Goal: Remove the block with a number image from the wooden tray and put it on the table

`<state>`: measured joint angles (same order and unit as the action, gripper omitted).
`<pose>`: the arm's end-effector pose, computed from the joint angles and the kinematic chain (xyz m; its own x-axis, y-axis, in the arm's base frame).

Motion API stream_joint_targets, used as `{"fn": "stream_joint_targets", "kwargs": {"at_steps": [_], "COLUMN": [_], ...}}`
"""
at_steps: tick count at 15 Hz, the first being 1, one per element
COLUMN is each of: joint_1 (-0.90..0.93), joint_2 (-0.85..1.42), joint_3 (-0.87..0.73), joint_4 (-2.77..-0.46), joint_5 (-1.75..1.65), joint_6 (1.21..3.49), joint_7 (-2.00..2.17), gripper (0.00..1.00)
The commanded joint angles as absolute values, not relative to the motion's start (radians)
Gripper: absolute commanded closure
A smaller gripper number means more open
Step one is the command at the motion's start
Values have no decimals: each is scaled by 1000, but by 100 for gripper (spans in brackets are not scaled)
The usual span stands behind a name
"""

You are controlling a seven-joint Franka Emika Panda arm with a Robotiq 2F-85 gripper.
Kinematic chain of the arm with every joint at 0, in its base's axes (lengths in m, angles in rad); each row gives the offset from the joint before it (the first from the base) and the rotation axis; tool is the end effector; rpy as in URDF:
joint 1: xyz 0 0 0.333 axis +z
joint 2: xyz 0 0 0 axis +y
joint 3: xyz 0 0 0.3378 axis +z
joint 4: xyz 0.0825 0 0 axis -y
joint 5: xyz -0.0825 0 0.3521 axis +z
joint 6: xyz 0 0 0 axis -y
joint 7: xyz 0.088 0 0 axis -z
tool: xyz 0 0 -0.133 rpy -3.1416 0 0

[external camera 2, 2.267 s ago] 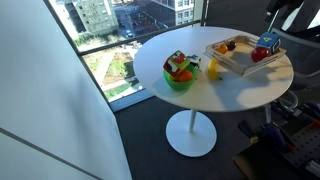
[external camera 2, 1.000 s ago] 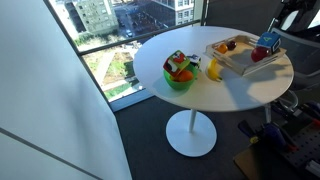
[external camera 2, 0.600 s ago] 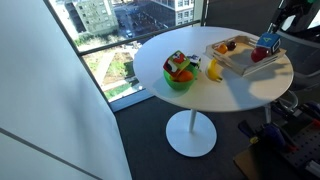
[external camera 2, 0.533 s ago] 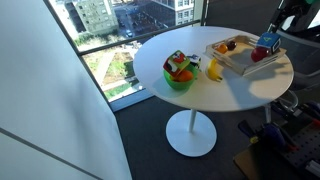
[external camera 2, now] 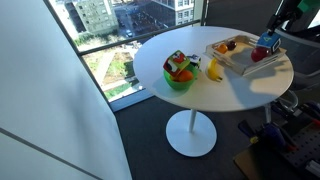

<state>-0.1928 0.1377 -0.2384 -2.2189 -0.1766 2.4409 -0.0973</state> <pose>0.4847 -0.2250 0.3428 0.9793 -0.1936 0.0596 -0.2009 -0.9660 0.1631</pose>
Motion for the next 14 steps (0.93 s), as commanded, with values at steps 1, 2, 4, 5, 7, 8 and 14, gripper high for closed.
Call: {"fn": "stream_joint_targets", "kwargs": {"at_steps": [1, 2, 4, 5, 7, 8, 14], "joint_1": [-212, -214, -216, -217, -218, -221, -240], "joint_2": [178, 184, 197, 204, 216, 221, 244], "joint_3": [-232, -230, -230, -229, -227, -224, -208], "joint_4": [-2180, -2177, -2170, -2166, -2162, -2162, -2156], "joint_5": [-182, -177, -180, -179, -176, -168, -104], "joint_6": [2458, 2462, 2472, 2475, 2487, 2496, 2500], "joint_7": [-159, -175, -193, -203, -219, -232, -297], "gripper": [0, 0, 0, 0, 0, 0, 0]}}
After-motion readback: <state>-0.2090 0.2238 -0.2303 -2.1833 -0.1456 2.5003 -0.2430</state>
